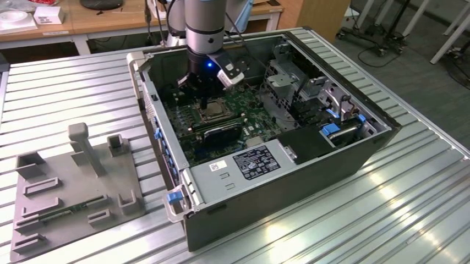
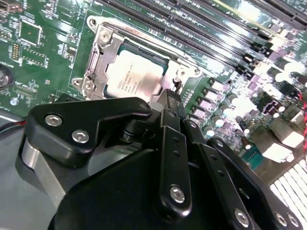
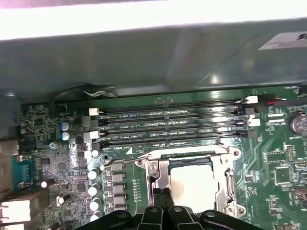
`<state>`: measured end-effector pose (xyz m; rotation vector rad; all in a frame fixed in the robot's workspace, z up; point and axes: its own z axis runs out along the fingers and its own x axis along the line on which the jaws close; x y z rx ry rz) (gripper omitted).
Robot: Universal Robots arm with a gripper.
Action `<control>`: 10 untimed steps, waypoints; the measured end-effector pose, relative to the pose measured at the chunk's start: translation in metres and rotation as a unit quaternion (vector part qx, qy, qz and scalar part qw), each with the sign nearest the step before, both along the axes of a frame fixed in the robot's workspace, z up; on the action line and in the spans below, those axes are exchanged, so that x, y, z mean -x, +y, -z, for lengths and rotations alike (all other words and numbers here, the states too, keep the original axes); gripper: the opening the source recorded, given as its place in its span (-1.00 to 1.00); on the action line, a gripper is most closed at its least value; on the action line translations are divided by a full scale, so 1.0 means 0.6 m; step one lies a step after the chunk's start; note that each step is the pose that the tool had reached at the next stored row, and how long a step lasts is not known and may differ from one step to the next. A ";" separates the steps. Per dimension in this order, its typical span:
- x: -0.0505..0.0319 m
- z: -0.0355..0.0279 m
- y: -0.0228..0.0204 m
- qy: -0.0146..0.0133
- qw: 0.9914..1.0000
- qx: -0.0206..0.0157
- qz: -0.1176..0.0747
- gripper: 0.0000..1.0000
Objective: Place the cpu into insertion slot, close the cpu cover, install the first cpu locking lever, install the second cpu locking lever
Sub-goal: 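Close the cpu cover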
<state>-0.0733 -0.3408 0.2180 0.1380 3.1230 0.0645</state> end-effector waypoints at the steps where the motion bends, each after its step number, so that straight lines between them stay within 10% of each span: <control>1: 0.000 -0.003 0.0000 0.000 1.000 0.000 0.000 -0.79; 10: 0.000 -0.009 0.0000 0.000 1.000 0.000 0.000 -0.79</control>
